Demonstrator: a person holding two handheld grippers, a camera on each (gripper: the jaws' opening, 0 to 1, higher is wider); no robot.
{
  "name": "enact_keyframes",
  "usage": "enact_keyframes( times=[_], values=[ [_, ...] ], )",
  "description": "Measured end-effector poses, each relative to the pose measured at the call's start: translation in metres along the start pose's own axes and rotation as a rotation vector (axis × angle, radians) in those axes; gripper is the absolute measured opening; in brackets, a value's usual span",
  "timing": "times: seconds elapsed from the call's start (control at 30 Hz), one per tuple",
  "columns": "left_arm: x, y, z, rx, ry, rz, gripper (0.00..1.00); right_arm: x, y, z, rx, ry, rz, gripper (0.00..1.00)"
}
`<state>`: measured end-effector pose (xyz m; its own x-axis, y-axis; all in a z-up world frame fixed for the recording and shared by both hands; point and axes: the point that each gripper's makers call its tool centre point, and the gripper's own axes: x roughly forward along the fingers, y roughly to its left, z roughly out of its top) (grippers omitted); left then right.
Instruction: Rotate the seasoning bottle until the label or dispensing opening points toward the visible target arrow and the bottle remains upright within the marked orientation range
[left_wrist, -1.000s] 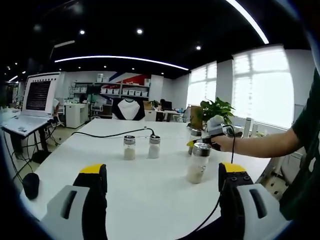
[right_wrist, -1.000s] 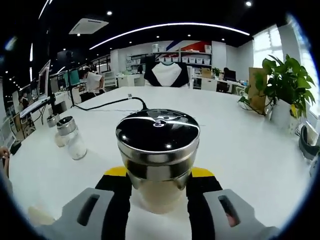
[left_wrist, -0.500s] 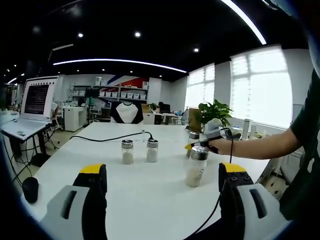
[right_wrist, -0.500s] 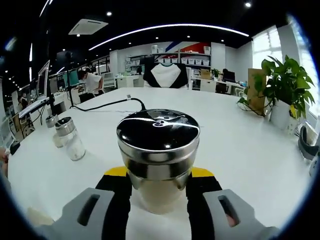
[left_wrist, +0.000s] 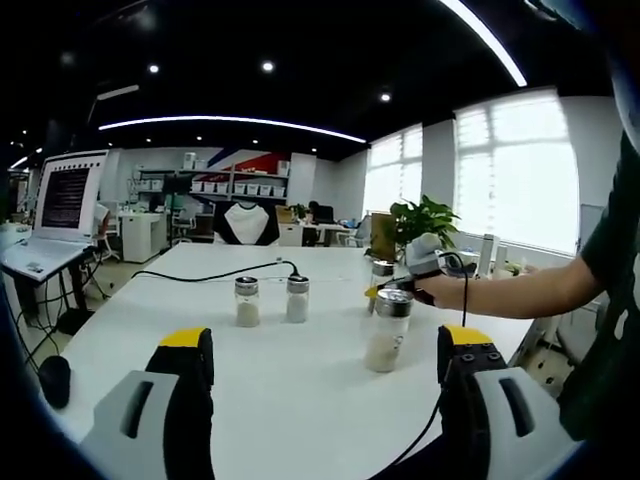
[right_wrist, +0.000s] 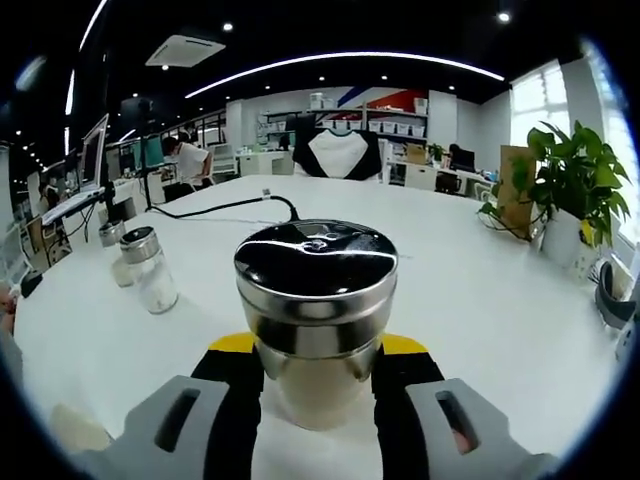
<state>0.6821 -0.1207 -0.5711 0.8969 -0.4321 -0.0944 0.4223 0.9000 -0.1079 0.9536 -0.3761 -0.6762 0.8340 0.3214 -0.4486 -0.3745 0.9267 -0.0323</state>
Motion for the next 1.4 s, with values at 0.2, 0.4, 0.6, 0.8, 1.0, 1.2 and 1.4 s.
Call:
enact_keyframes(
  times=[0.2, 0.4, 0.6, 0.8, 1.0, 1.2, 1.4],
  values=[
    [0.0, -0.001, -0.001, -0.001, 0.0, 0.0, 0.98, -0.01, 0.003, -0.005, 0.023, 0.0, 0.005, 0.41],
    [0.0, -0.001, -0.001, -0.003, 0.0, -0.001, 0.98, -0.024, 0.008, -0.013, 0.031, 0.0, 0.012, 0.41],
    [0.001, -0.002, 0.0, 0.002, -0.003, -0.006, 0.98, -0.038, 0.009, -0.021, 0.048, -0.007, 0.021, 0.41],
    [0.002, -0.002, 0.001, 0.001, -0.004, -0.01, 0.98, -0.05, 0.011, -0.027, 0.038, 0.0, 0.025, 0.41],
    [0.002, -0.005, 0.0, -0.001, -0.001, -0.012, 0.98, -0.063, 0.019, -0.033, 0.035, 0.004, 0.043, 0.41],
    [0.002, -0.004, 0.0, -0.002, 0.0, -0.01, 0.98, -0.077, 0.03, -0.039, 0.006, 0.005, 0.064, 0.41],
    [0.002, -0.005, -0.001, 0.0, 0.002, -0.013, 0.98, -0.089, 0.041, -0.045, 0.025, 0.01, 0.089, 0.41]
  ],
)
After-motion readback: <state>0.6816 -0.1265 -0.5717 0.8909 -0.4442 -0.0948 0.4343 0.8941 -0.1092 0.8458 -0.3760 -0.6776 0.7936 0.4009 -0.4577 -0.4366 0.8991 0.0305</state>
